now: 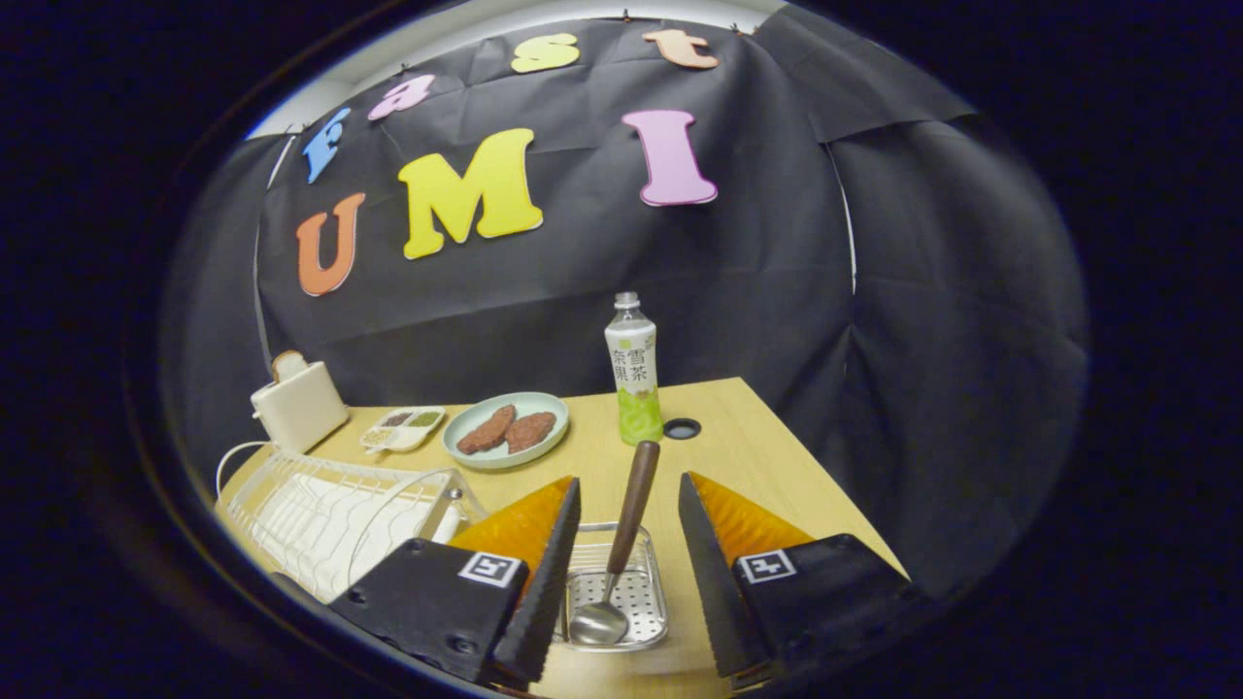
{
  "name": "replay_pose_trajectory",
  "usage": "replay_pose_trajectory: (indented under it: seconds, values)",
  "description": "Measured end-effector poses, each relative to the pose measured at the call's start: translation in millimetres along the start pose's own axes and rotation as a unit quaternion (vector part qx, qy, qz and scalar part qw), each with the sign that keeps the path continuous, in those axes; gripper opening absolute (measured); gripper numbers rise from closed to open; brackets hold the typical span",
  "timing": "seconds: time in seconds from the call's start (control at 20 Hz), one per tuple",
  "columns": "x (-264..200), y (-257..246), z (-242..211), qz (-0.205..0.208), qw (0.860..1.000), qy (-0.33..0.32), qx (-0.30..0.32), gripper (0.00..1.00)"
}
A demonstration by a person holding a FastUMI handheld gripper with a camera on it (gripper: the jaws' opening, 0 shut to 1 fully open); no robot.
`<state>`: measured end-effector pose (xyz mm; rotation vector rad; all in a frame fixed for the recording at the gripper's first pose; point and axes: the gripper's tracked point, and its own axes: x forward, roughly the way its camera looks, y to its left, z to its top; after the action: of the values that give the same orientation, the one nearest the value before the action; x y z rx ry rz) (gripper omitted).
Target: Take the plate from the dish rack, then take the spoon from the basket and place it into the plate.
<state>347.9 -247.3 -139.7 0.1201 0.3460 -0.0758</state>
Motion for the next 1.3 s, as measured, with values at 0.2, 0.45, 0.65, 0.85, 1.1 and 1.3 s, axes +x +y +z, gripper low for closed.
replay_pose_trajectory:
  seconds: [0.2, 0.45, 0.65, 0.85, 1.1, 1.3]
  values:
    - [12.4, 16.3, -4.9, 0.030, 0.999, 0.018, -0.013, 0.39]
    - [12.5, 18.5, -5.7, 0.022, 1.000, 0.018, -0.011, 0.19]
    - [-7.6, 18.9, 4.1, 0.012, 1.000, -0.010, -0.014, 0.15]
    - [-40.3, 18.2, 13.8, 0.008, 0.999, -0.038, -0.017, 0.15]
    - [-89.3, 21.8, 42.5, -0.002, 0.996, -0.085, -0.038, 0.15]
    - [-144.5, 46.4, 64.2, 0.004, 0.989, -0.135, -0.063, 0.15]
